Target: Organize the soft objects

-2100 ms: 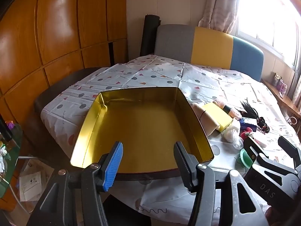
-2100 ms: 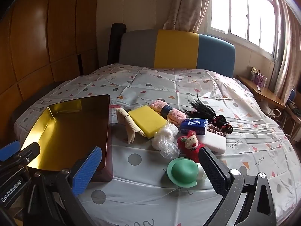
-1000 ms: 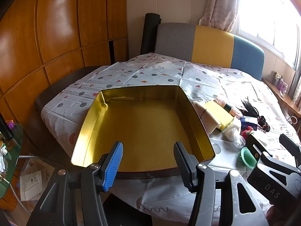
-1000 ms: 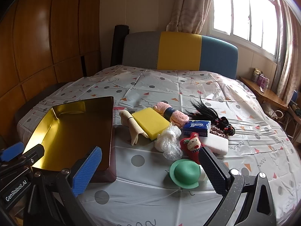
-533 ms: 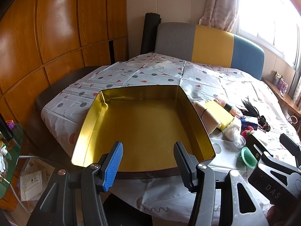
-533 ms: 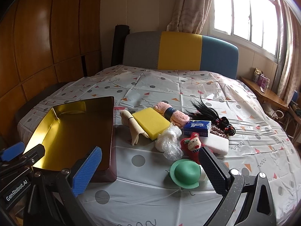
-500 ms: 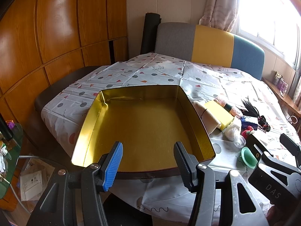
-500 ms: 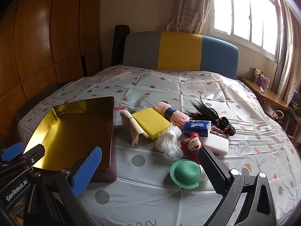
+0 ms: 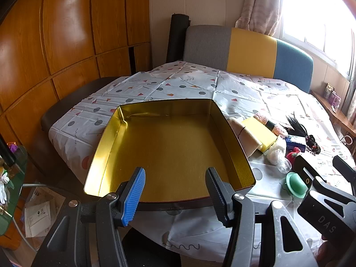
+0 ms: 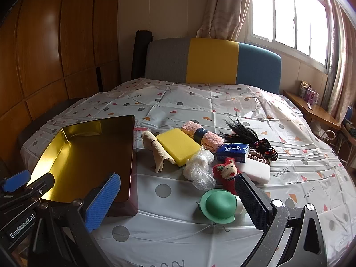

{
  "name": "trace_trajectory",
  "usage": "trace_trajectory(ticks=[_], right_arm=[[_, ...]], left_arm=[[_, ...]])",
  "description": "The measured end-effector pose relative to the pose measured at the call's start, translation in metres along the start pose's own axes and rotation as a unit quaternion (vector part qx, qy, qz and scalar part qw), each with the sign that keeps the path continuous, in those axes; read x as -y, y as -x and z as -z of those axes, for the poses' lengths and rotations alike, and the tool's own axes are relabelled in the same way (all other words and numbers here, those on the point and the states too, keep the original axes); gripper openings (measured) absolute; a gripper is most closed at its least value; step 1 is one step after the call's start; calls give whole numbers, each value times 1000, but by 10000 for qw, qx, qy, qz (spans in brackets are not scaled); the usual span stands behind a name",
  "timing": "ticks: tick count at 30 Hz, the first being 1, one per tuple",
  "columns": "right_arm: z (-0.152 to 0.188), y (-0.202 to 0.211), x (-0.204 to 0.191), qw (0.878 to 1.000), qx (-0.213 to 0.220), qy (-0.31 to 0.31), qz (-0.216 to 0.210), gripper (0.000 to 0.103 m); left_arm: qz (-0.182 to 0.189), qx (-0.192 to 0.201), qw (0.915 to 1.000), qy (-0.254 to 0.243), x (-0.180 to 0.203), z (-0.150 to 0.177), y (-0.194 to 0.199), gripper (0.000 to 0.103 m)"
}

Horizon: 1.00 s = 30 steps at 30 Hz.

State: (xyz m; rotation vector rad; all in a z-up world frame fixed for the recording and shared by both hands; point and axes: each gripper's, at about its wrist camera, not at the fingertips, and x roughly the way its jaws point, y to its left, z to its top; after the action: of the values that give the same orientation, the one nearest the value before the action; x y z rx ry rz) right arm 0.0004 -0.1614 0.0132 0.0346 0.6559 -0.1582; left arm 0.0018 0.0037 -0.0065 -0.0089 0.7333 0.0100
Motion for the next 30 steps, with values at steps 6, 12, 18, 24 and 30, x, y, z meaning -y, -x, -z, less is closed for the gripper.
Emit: trace_trajectory(ticks=[6, 12, 18, 24, 30], right_arm=[[0, -1, 1, 10000, -28, -30, -3, 103], [-1, -3, 4, 10000, -24, -50, -10, 103], [-1, -3, 4, 10000, -14, -51, -4, 103], [-4, -4, 13, 10000, 21, -71, -4, 103], [-12, -9, 40, 9998, -1, -200, -59, 103]], left_arm=[[-2, -10, 10000, -81, 4, 1, -3, 57], [2, -37, 9999, -141, 7, 0, -2, 57], [29, -45, 9998, -213, 10, -1, -2, 57], [51, -48, 9993, -357, 15, -2, -3, 57], [276, -52, 9979, -577, 24, -6, -5, 57]])
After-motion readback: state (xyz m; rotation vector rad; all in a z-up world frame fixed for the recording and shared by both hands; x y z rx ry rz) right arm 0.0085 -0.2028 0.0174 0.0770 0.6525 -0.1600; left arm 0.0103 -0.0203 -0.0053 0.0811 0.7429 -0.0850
